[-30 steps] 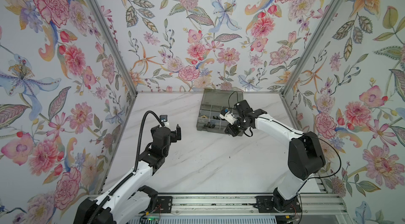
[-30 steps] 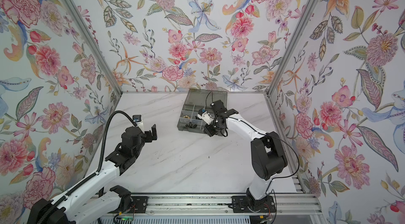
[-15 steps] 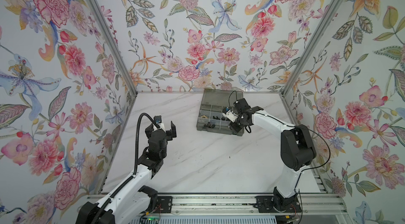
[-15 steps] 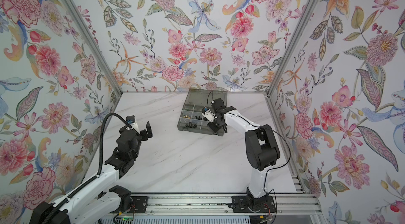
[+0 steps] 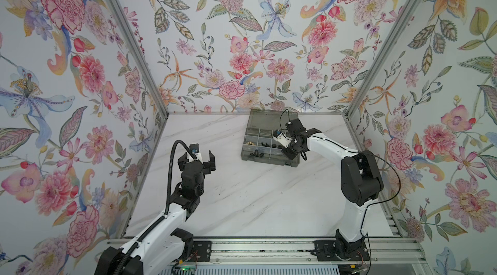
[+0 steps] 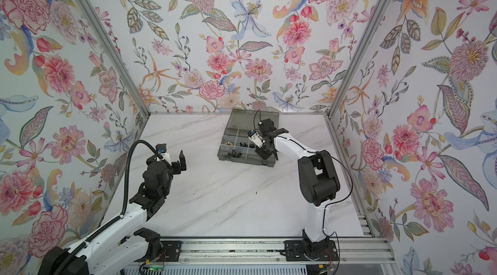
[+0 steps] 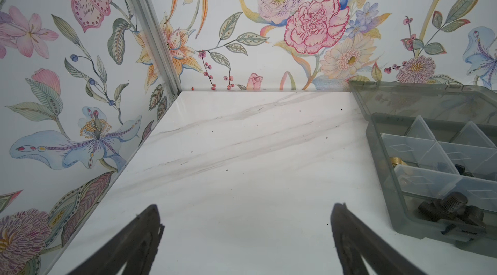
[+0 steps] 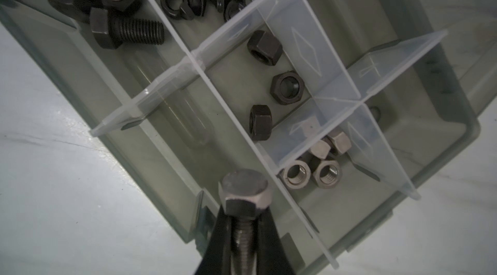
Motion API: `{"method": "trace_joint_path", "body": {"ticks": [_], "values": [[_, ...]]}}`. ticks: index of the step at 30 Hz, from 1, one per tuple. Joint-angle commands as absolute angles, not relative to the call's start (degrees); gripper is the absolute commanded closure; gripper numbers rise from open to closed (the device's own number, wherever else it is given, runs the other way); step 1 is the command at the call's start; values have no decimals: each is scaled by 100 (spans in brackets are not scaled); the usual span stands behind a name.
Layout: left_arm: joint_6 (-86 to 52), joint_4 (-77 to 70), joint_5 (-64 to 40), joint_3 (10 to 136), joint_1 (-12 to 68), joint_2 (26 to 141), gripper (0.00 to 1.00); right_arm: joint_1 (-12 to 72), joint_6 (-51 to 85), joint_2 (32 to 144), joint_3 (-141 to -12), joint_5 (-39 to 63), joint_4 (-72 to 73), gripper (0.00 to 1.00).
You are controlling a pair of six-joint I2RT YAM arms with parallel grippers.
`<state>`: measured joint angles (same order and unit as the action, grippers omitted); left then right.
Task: Sort the screws and nuts into containers
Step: Place the screw into the container, then reset both arms
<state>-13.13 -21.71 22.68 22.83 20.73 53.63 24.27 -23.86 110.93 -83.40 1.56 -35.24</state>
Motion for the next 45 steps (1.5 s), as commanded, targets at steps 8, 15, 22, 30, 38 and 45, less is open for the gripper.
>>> {"method": "trace_joint_path", "body": {"ticks": [8, 15, 22, 30, 38, 45], "values": [[-1151, -2373, 2122, 2197, 1925, 5247, 1, 2420, -2468, 11237, -8591, -53, -3585, 90], [-1125, -2412, 2102, 2162, 1856, 5231, 1, 2424, -2403, 11106, -8587, -31, -3577, 62], [-1009, -2524, 2111, 2136, 1760, 5256, 0, 2409, -2205, 10570, -8371, 251, -3447, 55], [-532, -3385, 2236, 1825, 1561, 5249, 1, 1870, -1394, 9161, -6822, 949, -1657, 47], [-325, -4882, 1858, 1334, 1038, 5693, 1, 434, -191, 8456, -5022, 1444, 774, 38], [-114, -6618, 1655, 1081, 914, 6898, 1, -433, 191, 8368, -3727, 1616, 2906, 30]]}}
